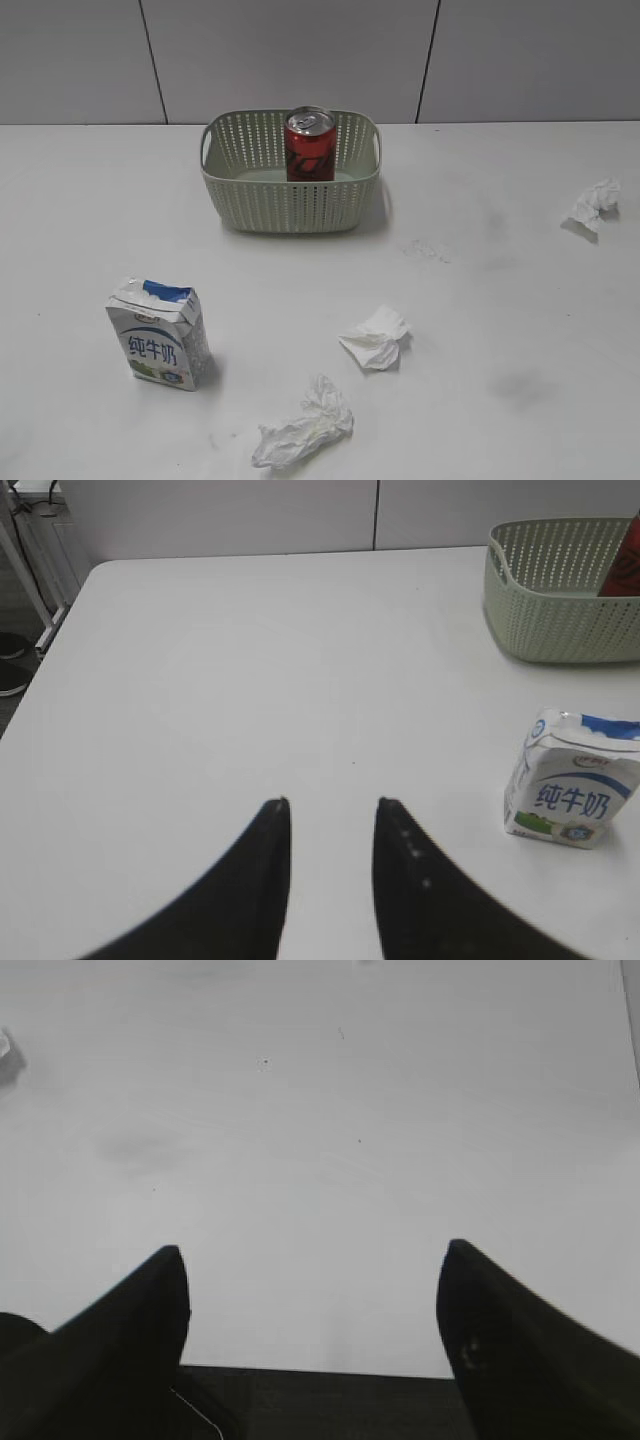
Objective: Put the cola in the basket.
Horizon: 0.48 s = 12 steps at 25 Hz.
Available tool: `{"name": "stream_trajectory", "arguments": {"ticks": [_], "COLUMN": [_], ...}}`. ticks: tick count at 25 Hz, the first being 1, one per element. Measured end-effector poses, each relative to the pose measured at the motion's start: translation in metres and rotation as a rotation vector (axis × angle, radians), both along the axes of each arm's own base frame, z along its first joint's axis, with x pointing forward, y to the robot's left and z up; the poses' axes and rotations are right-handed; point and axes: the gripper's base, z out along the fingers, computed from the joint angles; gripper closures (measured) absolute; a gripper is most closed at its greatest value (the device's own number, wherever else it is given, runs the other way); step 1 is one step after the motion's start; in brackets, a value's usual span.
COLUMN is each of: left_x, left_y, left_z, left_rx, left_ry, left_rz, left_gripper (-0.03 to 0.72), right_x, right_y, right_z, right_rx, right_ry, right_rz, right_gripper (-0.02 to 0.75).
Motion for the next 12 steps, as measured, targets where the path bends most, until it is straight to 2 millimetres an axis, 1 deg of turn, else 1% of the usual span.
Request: {"name": "stream_trajectory", "arguments": {"ticks": [2,3,12], "left_x": [0.000,0.000,0.000], "left_y": [0.000,0.000,0.000], "left_z": [0.000,0.000,0.000], "left_rx": [0.000,0.000,0.000], "left_ry": [0.000,-0.001,0.000], "left_rz": [0.000,0.000,0.000], "left_gripper": [0.460,0.460,0.460], "right_x": [-0.006,-0.009,-0.027], "right_y": [-0.001,-0.001,-0.003], "right_z": [-0.010,-0.012,-0.008], "right_rx": [-0.001,0.000,0.011], "right_ry": [-0.003,-0.014,-0.133], "right_rz": [0.001,0.001,0.001], "right_gripper": [0.156,0.156,0.156]}}
